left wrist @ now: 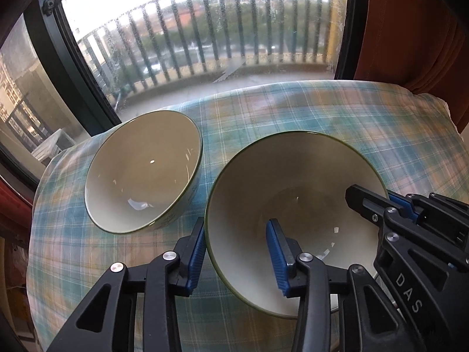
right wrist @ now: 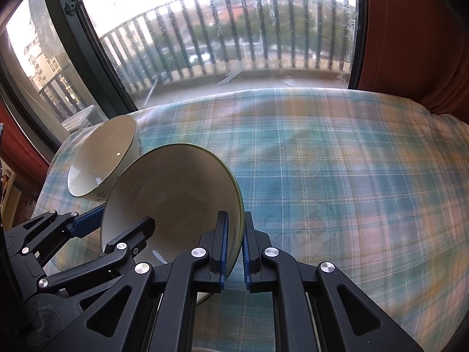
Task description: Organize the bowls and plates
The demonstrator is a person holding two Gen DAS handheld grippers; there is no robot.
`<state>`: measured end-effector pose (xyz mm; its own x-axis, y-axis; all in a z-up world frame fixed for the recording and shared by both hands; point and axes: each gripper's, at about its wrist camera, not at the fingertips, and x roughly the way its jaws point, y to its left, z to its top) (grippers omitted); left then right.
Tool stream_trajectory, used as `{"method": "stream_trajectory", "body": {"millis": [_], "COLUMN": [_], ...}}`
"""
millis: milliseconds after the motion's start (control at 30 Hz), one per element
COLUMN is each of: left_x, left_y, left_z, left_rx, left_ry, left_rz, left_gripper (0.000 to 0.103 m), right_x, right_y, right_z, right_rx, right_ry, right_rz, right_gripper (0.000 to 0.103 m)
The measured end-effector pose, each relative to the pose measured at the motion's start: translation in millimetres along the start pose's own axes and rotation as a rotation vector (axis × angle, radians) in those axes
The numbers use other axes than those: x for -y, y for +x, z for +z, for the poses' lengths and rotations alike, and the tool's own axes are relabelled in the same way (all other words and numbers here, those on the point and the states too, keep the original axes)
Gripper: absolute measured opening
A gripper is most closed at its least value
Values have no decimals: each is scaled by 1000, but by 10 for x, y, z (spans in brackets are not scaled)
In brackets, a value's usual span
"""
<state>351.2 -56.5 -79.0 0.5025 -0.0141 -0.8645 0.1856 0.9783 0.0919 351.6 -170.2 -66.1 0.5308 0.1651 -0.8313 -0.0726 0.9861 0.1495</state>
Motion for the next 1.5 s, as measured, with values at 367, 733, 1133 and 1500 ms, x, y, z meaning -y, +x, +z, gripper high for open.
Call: {"method": "stream_trajectory", "body": {"millis": [367, 733, 1133, 1500], "left_x": [1, 29, -97, -392], "left_y": [-13, -419, -1066, -1425], "left_z": [-26, -181, -574, -1126], "left_rx": [-25, 40, 133, 155], "left_ry": [-27, -26, -55, -121], "left_rz": [-33, -25, -14, 18], "left_gripper": [38, 38, 38, 38], "right_x": [-58, -107, -395, -824], "right_y": [-104, -431, -1053, -1398], "right_z": [2, -121, -418, -853], "right_rx": [19, 53, 128, 153], "right_ry": [-27, -34, -66, -141], "right_rz": [-34, -40, -32, -9], "right_gripper": [11, 11, 11, 11]}}
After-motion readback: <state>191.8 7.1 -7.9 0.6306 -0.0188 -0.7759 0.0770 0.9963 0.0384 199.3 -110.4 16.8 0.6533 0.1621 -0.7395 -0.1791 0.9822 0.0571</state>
